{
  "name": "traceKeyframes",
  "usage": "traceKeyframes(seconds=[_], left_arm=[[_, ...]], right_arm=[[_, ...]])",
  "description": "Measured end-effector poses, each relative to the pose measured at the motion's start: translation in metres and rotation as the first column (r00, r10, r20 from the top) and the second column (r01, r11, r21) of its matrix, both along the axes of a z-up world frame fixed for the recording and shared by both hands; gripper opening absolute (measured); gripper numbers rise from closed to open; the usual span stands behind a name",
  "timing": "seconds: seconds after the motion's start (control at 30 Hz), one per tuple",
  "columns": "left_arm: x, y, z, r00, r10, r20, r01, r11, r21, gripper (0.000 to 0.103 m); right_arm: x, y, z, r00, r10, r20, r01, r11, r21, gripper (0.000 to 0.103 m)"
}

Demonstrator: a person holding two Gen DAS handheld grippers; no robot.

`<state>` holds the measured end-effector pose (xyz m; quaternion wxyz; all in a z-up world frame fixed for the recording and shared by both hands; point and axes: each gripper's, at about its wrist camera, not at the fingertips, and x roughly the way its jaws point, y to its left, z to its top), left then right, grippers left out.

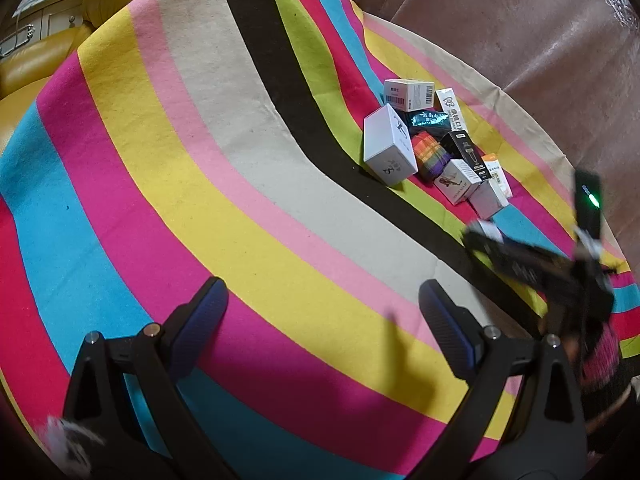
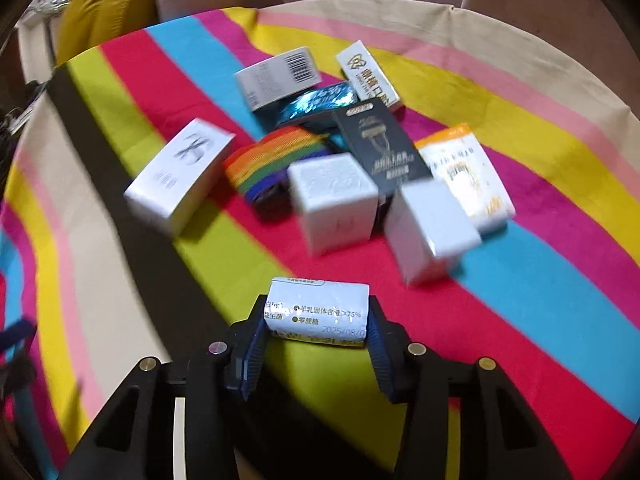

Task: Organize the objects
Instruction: 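Grasp the white printed soap bar with the right tool, then grasp the white 'S'-logo box with the left tool while the right tool holds the soap bar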

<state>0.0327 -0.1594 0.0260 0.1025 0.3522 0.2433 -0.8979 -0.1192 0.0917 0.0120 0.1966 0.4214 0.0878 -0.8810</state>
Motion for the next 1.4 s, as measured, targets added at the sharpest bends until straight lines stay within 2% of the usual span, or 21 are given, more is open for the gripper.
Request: traceKeyframes(seconds=[0.1, 0.2, 0.33, 0.43, 0.53, 0.63, 0.67, 0.8, 0.9, 0.97, 1.03, 1.1, 1.17, 1.2, 1.23, 1.27, 1.3, 1.4], left_arm=[[-0.001, 0.001, 0.0, 1.0, -0.001, 0.005, 0.001, 1.0, -0.004, 0.098], [-0.004, 0.002, -0.001, 1.0, -0.016, 0.02, 0.017, 1.0, -0.02, 0.099], [-0.007, 0.004, -0.002, 0.998, -0.037, 0.043, 0.038, 0.998, -0.04, 0.102], [-0.013, 0.011, -0.004, 0.995, -0.056, 0.084, 0.063, 0.994, -0.086, 0.102], [-0.02, 0.02, -0.006, 0.986, -0.073, 0.148, 0.096, 0.984, -0.153, 0.102], [-0.033, 0.036, -0.011, 0.966, -0.071, 0.249, 0.137, 0.956, -0.259, 0.103], [-0.035, 0.04, -0.011, 0.964, -0.079, 0.255, 0.151, 0.95, -0.274, 0.103], [-0.058, 0.051, -0.012, 0.949, -0.13, 0.286, 0.206, 0.945, -0.254, 0.103], [-0.094, 0.056, -0.009, 0.946, -0.112, 0.305, 0.202, 0.938, -0.281, 0.103], [-0.124, 0.059, -0.008, 0.952, -0.073, 0.298, 0.183, 0.916, -0.358, 0.103], [-0.156, 0.065, -0.005, 0.956, -0.043, 0.289, 0.177, 0.872, -0.457, 0.103], [-0.185, 0.074, -0.003, 0.965, -0.031, 0.26, 0.183, 0.793, -0.582, 0.103], [-0.206, 0.081, -0.008, 0.964, -0.017, 0.265, 0.198, 0.712, -0.674, 0.103], [-0.214, 0.082, -0.012, 0.962, -0.017, 0.274, 0.21, 0.69, -0.693, 0.099], [-0.216, 0.08, -0.011, 0.963, -0.031, 0.267, 0.211, 0.701, -0.681, 0.091], [-0.216, 0.077, -0.01, 0.96, -0.057, 0.275, 0.227, 0.735, -0.639, 0.055], [-0.213, 0.071, -0.009, 0.955, -0.087, 0.283, 0.241, 0.784, -0.572, 0.045], [-0.175, 0.063, -0.001, 0.961, -0.136, 0.24, 0.235, 0.86, -0.453, 0.045]], right_arm=[[0.027, 0.018, 0.0, 1.0, 0.005, 0.007, -0.005, 1.0, -0.026, 0.046], [0.046, 0.028, -0.001, 1.0, 0.002, 0.001, -0.002, 1.0, -0.006, 0.046], [0.047, 0.028, -0.002, 1.0, -0.003, -0.002, 0.003, 1.0, 0.005, 0.047], [0.047, 0.03, -0.001, 1.0, -0.007, -0.002, 0.007, 1.0, 0.005, 0.047], [0.043, 0.029, -0.001, 1.0, -0.011, 0.003, 0.011, 1.0, -0.004, 0.047], [0.044, 0.028, -0.002, 1.0, -0.011, 0.003, 0.011, 1.0, -0.001, 0.047], [0.045, 0.029, -0.002, 1.0, -0.011, 0.003, 0.011, 1.0, -0.002, 0.047], [0.047, 0.03, -0.002, 1.0, -0.01, 0.004, 0.01, 1.0, -0.004, 0.047], [0.046, 0.03, -0.002, 1.0, -0.01, 0.006, 0.01, 1.0, -0.007, 0.047], [0.046, 0.03, -0.002, 1.0, -0.009, 0.007, 0.01, 1.0, -0.009, 0.047], [0.046, 0.03, -0.002, 1.0, -0.007, 0.008, 0.007, 1.0, -0.009, 0.047], [0.045, 0.031, -0.002, 1.0, -0.007, 0.01, 0.007, 1.0, -0.012, 0.047], [0.045, 0.031, -0.002, 1.0, -0.007, 0.01, 0.007, 1.0, -0.013, 0.047], [0.045, 0.032, -0.002, 1.0, -0.007, 0.011, 0.007, 1.0, -0.015, 0.047], [0.044, 0.032, -0.002, 1.0, -0.007, 0.013, 0.007, 1.0, -0.017, 0.047], [0.044, 0.032, -0.002, 1.0, -0.007, 0.014, 0.007, 1.0, -0.018, 0.047], [0.044, 0.032, -0.002, 1.0, -0.006, 0.014, 0.006, 1.0, -0.018, 0.047], [0.044, 0.032, -0.001, 1.0, -0.006, 0.016, 0.006, 1.0, -0.023, 0.047]])
